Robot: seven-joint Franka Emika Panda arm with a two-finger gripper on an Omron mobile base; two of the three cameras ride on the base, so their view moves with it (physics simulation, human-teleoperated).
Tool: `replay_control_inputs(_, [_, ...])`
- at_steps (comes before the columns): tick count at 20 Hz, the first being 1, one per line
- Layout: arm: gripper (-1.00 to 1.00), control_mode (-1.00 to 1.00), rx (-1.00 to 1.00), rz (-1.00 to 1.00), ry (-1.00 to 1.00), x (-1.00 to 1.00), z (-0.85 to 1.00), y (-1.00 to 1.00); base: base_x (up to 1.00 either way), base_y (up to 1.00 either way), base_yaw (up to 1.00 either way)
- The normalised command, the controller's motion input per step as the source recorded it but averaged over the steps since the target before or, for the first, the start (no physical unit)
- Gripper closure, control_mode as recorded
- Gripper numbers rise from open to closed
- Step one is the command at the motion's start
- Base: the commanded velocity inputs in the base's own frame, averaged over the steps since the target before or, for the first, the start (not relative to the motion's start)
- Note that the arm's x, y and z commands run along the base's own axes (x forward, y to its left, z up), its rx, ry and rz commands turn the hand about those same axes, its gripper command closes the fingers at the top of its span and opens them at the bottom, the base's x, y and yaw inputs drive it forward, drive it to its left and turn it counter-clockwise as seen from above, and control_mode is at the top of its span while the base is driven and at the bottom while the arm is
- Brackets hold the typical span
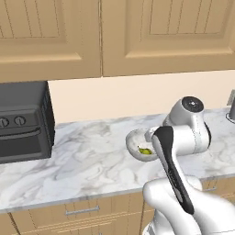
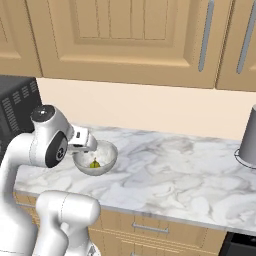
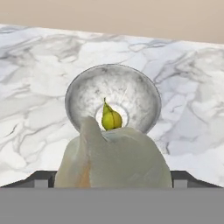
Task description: Take the tangerine, pear, and garlic from the freezer and place them in the bowl on the counter.
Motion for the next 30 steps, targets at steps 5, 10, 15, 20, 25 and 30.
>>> replay_control_inputs(5, [1.00, -1.00, 0.00, 0.02, 0.12, 0.57, -0.53, 0.00, 0.00, 0.00, 0.00])
replay_control_inputs(10, [1.00, -1.00, 0.00, 0.02, 0.07, 0.52, -0.51, 0.00, 0.00, 0.00, 0.00])
replay_control_inputs(15, [1.00, -1.00, 0.00, 0.00, 0.10, 0.57, -0.40, 0.00, 0.00, 0.00, 0.00])
replay_control_inputs(20, [1.00, -1.00, 0.00, 0.00, 0.12, 0.46, -0.30, 0.00, 0.00, 0.00, 0.00])
replay_control_inputs(25, [1.00, -1.00, 0.00, 0.00, 0.05, 0.40, -0.30, 0.00, 0.00, 0.00, 0.00])
replay_control_inputs(30, [-1.00, -1.00, 0.00, 0.00, 0.07, 0.15, -0.30, 0.00, 0.00, 0.00, 0.00])
